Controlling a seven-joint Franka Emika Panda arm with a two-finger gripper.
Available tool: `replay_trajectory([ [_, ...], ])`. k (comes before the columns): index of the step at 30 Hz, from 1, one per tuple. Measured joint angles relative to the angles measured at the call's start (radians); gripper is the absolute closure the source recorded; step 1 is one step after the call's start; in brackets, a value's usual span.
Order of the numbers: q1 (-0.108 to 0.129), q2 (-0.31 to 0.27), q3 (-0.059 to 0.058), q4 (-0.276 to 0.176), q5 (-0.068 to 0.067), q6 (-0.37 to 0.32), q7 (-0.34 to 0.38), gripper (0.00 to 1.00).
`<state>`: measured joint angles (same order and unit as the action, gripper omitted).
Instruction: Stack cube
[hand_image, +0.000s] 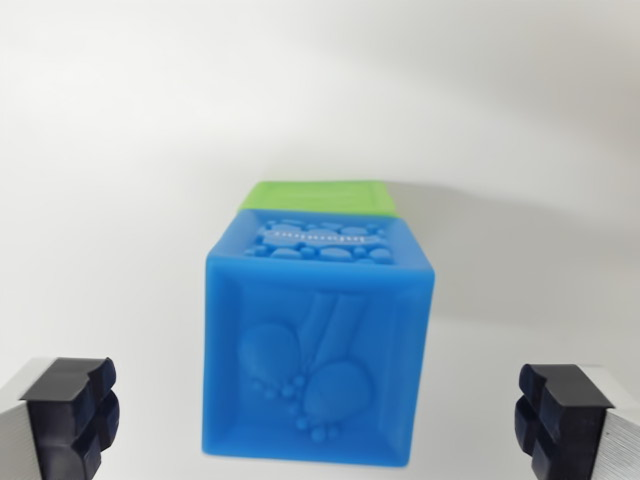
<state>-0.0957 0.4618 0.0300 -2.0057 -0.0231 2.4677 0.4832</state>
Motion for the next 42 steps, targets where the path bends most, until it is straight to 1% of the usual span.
replay_trajectory([
  [12,0.0,-0.089,0.001,0.004,0.003,-0.092,-0.001,0.0],
  [22,0.0,-0.158,0.001,0.026,0.007,-0.183,-0.004,0.0],
  [30,0.0,-0.203,0.001,0.055,0.009,-0.256,-0.006,0.0],
  [35,0.0,-0.232,0.001,0.08,0.011,-0.309,-0.007,0.0],
  [42,0.0,-0.258,0.001,0.113,0.012,-0.368,-0.008,0.0],
])
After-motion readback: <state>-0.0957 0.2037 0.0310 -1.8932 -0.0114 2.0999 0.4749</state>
